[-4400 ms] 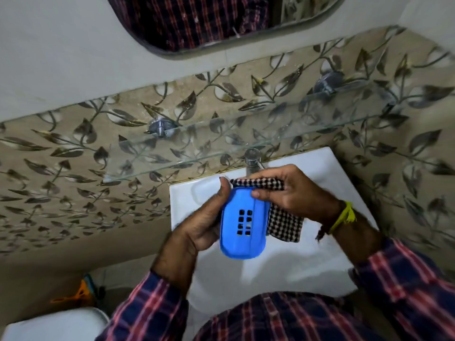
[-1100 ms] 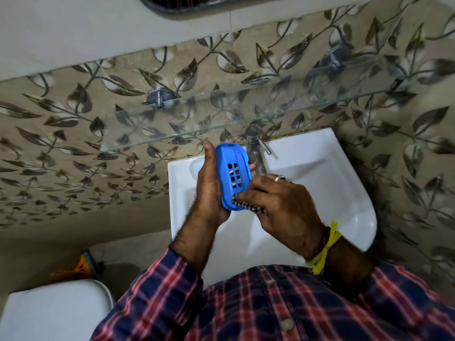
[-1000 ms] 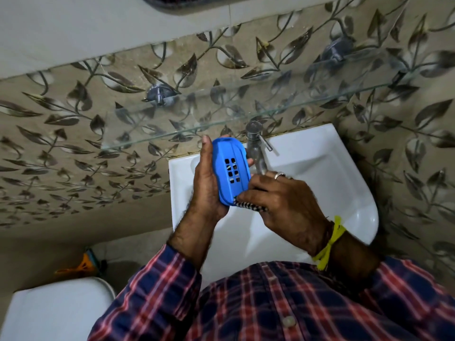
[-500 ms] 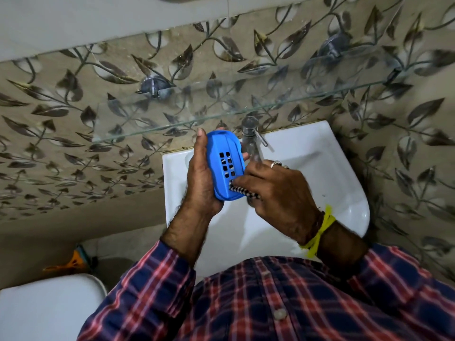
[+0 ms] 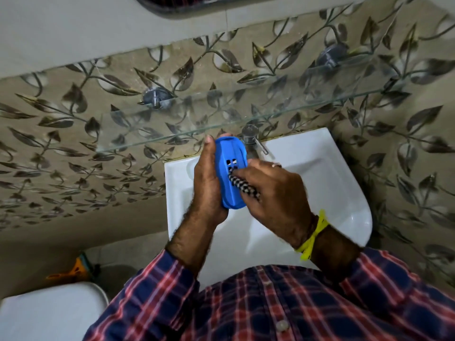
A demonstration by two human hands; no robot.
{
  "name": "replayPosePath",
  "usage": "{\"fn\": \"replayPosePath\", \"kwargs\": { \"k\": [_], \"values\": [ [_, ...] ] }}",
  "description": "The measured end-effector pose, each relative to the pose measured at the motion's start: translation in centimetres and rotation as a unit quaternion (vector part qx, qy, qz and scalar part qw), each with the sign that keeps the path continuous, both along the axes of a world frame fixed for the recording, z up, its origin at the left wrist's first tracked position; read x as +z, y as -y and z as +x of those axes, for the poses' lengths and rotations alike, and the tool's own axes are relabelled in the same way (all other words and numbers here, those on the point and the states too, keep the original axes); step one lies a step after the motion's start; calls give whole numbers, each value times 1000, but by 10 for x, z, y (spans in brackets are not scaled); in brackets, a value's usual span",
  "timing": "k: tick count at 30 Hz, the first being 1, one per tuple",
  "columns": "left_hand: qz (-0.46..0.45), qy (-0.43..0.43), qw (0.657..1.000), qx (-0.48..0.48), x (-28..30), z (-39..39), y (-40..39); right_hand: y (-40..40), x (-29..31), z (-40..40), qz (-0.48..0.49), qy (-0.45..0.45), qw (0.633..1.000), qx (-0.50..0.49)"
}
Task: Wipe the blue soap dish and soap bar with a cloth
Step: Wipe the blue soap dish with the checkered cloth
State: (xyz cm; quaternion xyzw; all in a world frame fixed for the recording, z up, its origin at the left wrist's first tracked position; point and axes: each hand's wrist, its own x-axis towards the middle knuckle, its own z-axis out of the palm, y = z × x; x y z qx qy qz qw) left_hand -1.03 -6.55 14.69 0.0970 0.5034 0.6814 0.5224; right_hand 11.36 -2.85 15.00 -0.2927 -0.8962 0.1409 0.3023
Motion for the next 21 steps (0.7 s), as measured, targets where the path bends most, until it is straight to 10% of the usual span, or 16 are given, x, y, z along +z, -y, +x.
{"fn": "replayPosePath", "kwargs": {
  "k": [21],
  "values": [
    [34,-88,995,13,-9,11,7,-11,16,-20,-11,-39,996,-83]
  ]
}}
